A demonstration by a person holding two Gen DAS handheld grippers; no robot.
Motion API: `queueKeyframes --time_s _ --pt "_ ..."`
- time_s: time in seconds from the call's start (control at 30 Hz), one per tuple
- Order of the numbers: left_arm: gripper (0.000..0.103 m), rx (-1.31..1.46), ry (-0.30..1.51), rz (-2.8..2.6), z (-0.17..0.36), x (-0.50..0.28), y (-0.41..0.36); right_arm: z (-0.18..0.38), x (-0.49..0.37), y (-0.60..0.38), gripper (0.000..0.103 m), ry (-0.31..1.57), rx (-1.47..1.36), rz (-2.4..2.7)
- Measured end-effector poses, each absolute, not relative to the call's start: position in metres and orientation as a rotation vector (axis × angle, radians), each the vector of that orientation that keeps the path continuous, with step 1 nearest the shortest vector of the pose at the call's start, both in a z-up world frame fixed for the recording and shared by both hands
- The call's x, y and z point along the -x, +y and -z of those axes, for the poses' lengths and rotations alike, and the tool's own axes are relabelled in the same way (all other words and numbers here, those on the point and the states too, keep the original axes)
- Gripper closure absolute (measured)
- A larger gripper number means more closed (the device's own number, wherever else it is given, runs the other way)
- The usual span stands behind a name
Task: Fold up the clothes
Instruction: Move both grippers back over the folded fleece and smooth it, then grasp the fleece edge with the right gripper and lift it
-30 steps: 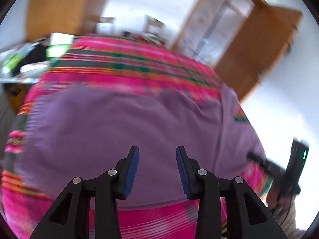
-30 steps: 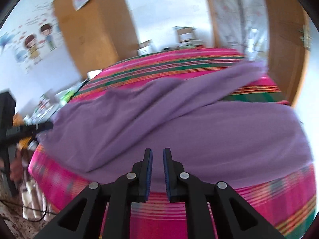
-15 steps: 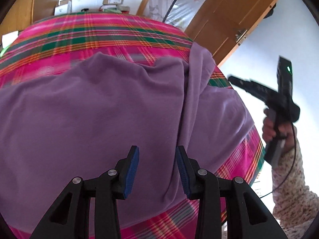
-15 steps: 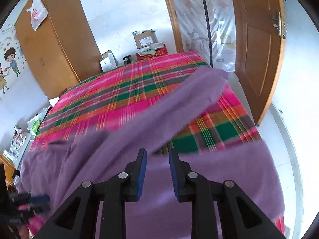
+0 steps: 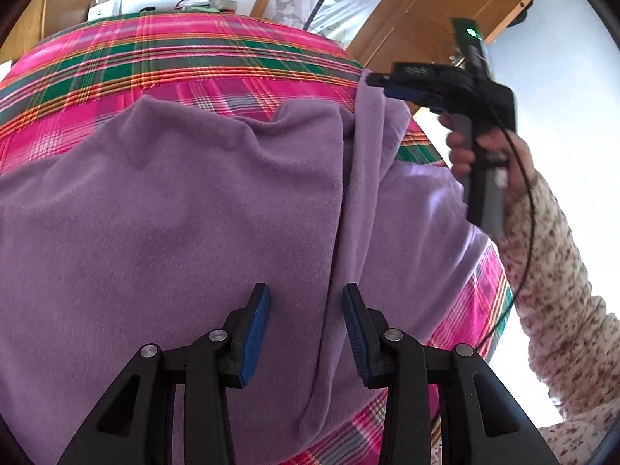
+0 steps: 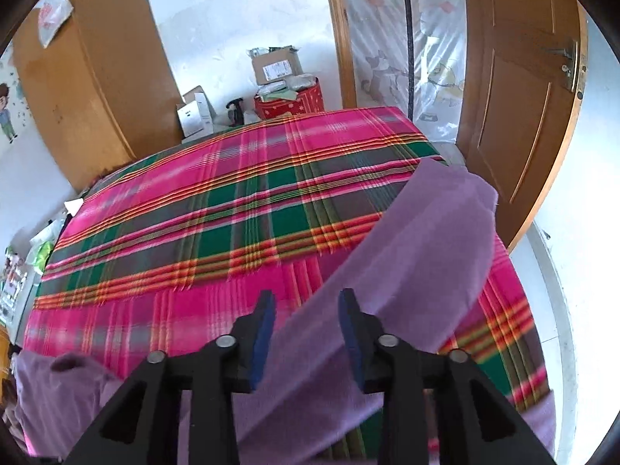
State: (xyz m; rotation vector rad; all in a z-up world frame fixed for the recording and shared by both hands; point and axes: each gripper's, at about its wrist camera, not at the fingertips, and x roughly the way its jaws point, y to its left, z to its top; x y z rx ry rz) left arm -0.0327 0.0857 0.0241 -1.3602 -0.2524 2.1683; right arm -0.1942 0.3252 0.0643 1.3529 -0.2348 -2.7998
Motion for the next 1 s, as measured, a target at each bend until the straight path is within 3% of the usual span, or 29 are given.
queueKeyframes --time_s 0.37,0.63,1.0 --pt "0.063 1.319 -0.225 -2.178 -0.028 0.034 0.096 -0.030 0.231 0.329 0.065 -0.227 -1.584 2.832" --pt "0.063 1.308 -0.210 -2.176 -0.030 0.031 0.098 -0.030 0.228 0.330 0.098 -0.183 -1.591 2.876" --pt "0.063 1.268 -0.050 -2.291 -0.032 0.025 0.116 -0.065 0.188 0.351 0.101 -0.281 -1.418 2.977"
